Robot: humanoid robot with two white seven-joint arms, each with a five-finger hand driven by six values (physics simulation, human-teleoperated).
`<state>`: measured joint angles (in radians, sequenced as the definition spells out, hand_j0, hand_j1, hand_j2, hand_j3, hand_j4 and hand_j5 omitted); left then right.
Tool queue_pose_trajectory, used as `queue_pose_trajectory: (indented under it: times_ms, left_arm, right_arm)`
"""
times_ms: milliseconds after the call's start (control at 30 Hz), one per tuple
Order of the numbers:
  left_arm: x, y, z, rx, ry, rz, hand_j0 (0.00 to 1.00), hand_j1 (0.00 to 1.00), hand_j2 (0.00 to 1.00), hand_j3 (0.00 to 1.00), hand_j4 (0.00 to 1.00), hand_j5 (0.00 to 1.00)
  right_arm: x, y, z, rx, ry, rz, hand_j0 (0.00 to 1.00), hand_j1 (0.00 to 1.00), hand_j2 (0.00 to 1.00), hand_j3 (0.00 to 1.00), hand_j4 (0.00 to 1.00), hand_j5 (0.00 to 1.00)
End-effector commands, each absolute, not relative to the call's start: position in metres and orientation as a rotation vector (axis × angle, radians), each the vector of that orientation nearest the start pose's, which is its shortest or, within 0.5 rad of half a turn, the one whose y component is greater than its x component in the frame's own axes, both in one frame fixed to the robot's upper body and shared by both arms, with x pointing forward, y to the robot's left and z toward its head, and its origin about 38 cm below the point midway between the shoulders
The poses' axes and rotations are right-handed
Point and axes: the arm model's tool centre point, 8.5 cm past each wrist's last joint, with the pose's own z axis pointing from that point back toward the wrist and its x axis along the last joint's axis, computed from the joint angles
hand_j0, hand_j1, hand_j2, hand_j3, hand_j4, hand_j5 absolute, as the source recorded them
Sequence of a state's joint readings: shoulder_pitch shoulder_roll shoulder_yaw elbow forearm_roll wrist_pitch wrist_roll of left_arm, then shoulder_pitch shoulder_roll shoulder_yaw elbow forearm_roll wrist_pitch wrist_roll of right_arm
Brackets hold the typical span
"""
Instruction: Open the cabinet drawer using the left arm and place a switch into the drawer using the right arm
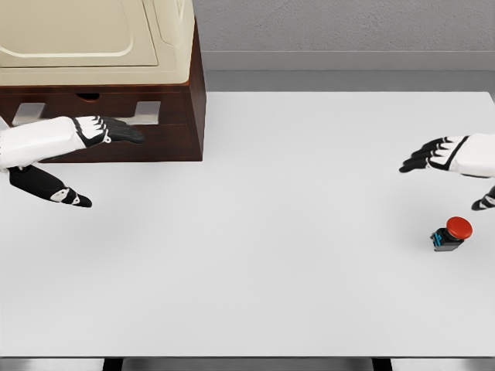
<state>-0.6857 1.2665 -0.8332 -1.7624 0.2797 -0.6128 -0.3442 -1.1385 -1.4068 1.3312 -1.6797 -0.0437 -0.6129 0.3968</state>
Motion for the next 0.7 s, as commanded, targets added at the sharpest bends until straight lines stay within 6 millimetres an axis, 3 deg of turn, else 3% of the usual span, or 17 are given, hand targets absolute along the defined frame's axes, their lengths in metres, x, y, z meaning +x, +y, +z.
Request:
queue_pose_trajectory:
  times_ms: [0,67,133,167,333,500,667]
  left_arm:
    - [0.356,0.334,0.299,0.027,-1.704,-1.775,1.0,1.0,1.0,1.0,1.0,1.0]
    - [0.356,0.333,0.299,0.024,-1.705,-1.774,1.0,1.0,1.0,1.0,1.0,1.0]
    - [0.357,0.334,0.3,0.027,-1.709,-1.77,1.0,1.0,1.0,1.0,1.0,1.0]
    - [0.357,0.334,0.3,0.027,-1.709,-1.77,1.0,1.0,1.0,1.0,1.0,1.0]
    - [0.367,0.347,0.295,0.066,-1.697,-1.724,1.0,1.0,1.0,1.0,1.0,1.0]
    - [0.375,0.35,0.289,0.071,-1.698,-1.694,1.0,1.0,1.0,1.0,1.0,1.0]
    - [0.386,0.36,0.281,0.089,-1.677,-1.653,1.0,1.0,1.0,1.0,1.0,1.0]
  right_arm:
    - [0.355,-0.393,0.295,-0.295,-1.269,2.066,1.0,1.0,1.0,1.0,1.0,1.0]
    - [0.353,-0.396,0.294,-0.303,-1.284,2.044,1.0,1.0,1.0,1.0,1.0,1.0]
    - [0.343,-0.419,0.303,-0.371,-1.269,1.994,1.0,1.0,1.0,1.0,1.0,1.0]
    - [0.342,-0.42,0.303,-0.372,-1.263,1.995,1.0,1.0,1.0,1.0,1.0,1.0]
    - [0.335,-0.418,0.275,-0.284,-1.191,2.02,1.0,1.0,1.0,1.0,1.0,1.0]
    - [0.338,-0.396,0.248,-0.161,-1.161,2.07,1.0,1.0,1.0,1.0,1.0,1.0]
    - [0.335,-0.401,0.247,-0.165,-1.139,2.066,1.0,1.0,1.0,1.0,1.0,1.0]
